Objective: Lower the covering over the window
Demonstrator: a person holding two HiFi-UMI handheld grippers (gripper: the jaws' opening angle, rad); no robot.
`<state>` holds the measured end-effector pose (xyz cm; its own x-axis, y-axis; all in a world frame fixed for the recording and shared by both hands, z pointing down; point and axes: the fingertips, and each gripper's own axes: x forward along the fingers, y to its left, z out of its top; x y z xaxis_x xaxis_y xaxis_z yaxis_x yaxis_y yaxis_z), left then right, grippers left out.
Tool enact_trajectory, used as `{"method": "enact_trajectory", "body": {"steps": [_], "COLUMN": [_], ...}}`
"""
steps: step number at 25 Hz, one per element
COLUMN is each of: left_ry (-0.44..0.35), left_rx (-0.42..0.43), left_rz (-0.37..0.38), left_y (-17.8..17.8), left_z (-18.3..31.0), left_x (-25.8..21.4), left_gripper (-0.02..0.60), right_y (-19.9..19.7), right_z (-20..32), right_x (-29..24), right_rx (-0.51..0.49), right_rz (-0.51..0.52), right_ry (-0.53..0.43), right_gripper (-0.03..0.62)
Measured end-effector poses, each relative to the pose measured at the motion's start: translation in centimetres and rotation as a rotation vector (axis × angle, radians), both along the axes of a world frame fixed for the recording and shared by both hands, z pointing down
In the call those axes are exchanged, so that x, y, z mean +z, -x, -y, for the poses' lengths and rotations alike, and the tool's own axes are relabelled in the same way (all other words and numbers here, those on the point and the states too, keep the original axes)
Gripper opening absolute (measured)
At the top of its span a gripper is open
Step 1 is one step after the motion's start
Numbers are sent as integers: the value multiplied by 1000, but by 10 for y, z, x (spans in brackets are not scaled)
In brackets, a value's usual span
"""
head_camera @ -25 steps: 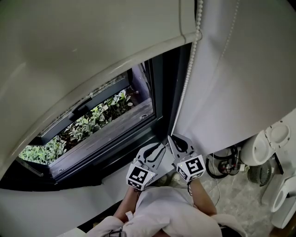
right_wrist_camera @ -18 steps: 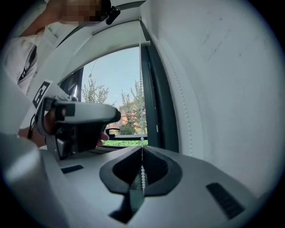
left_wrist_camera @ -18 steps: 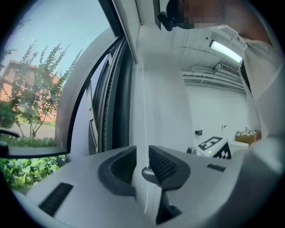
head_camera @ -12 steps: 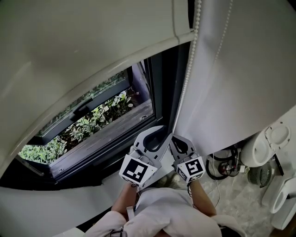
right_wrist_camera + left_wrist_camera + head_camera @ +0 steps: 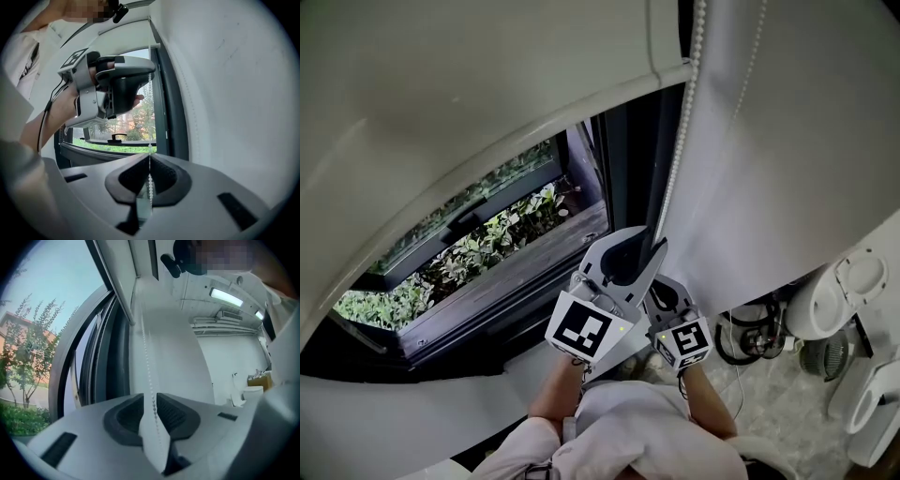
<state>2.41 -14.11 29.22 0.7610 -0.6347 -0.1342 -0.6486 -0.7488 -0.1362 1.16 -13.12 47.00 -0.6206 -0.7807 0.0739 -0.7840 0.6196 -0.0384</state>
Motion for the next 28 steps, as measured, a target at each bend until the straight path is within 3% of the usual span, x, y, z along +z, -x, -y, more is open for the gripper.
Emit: {"method": "enact_trajectory", "body": {"steps": [4, 8, 11, 28], "left_ry": [-17, -36, -33, 130], "left_rx": [-14, -27, -42, -79], "left_rz": [-7, 4, 40, 65], "left_y": [-1, -2, -4, -5], "left_z": [2, 0, -3, -1], "left_x": [-11, -13, -1, 91], "left_gripper": [78, 25, 21, 21], "right_y": [3, 5, 7, 9], "right_z": [-2, -4, -6, -10], "right_x": [-1, -2, 9, 98], "right_rx": [-7, -14, -16, -31], "right_rz": [5, -1, -24, -87], "right_ry": [-1, -2, 22, 203], "right_gripper": [-3, -3, -3, -3]}}
